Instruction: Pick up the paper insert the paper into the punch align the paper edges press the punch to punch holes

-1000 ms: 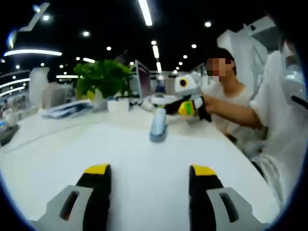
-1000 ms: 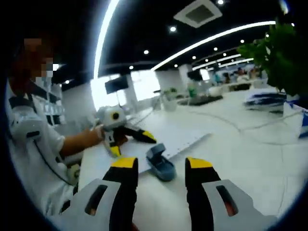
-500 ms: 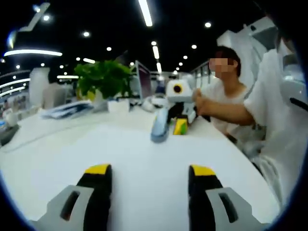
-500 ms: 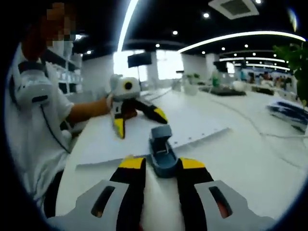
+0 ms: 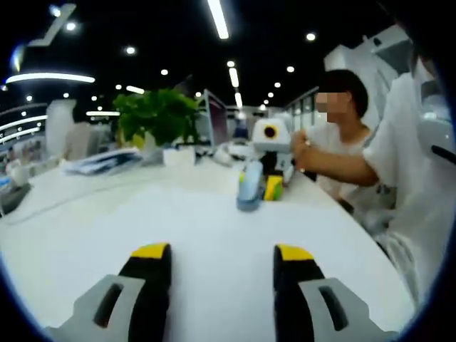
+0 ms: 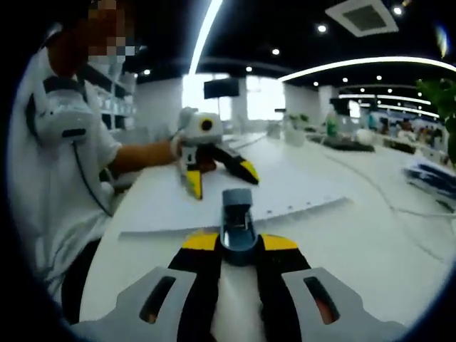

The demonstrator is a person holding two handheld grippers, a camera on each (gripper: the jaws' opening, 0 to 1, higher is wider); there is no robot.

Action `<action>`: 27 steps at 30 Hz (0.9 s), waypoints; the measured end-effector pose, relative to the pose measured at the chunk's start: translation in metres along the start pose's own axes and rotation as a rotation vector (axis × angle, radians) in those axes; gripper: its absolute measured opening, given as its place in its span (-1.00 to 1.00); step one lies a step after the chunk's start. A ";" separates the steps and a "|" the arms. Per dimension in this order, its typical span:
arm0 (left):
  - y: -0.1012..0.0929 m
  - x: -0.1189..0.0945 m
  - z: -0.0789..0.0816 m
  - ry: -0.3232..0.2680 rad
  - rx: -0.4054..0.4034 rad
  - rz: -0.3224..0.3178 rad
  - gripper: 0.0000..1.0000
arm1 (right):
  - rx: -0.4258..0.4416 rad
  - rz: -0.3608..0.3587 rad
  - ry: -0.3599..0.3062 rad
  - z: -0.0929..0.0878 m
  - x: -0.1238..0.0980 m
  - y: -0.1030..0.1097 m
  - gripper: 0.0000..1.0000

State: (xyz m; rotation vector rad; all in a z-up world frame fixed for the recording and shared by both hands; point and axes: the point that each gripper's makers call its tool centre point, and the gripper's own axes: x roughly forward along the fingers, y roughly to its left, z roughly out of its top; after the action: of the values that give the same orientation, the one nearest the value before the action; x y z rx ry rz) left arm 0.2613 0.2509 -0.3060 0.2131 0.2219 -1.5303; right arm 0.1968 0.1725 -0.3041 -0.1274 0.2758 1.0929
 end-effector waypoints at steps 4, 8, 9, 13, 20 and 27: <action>-0.001 0.000 0.000 -0.001 0.001 0.001 0.17 | -0.020 0.023 -0.011 0.003 0.001 0.006 -0.54; -0.001 -0.001 0.000 -0.001 0.001 0.001 0.17 | -0.037 0.043 -0.011 0.004 0.002 0.011 -0.54; -0.001 -0.001 0.000 -0.002 0.001 0.001 0.17 | -0.042 0.048 -0.011 0.004 0.002 0.012 -0.54; -0.002 -0.001 0.000 -0.001 0.001 0.001 0.17 | -0.046 0.065 -0.005 0.003 0.003 0.014 -0.54; -0.003 -0.001 0.000 -0.002 0.002 0.001 0.17 | -0.058 0.085 -0.006 0.006 0.004 0.012 -0.54; -0.003 0.000 0.000 -0.002 0.002 0.001 0.17 | -0.052 0.115 -0.001 0.005 0.004 0.010 -0.54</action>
State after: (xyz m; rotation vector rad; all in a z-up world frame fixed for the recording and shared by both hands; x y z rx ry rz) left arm 0.2579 0.2513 -0.3057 0.2132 0.2189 -1.5301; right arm 0.1904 0.1820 -0.2999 -0.1590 0.2558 1.2152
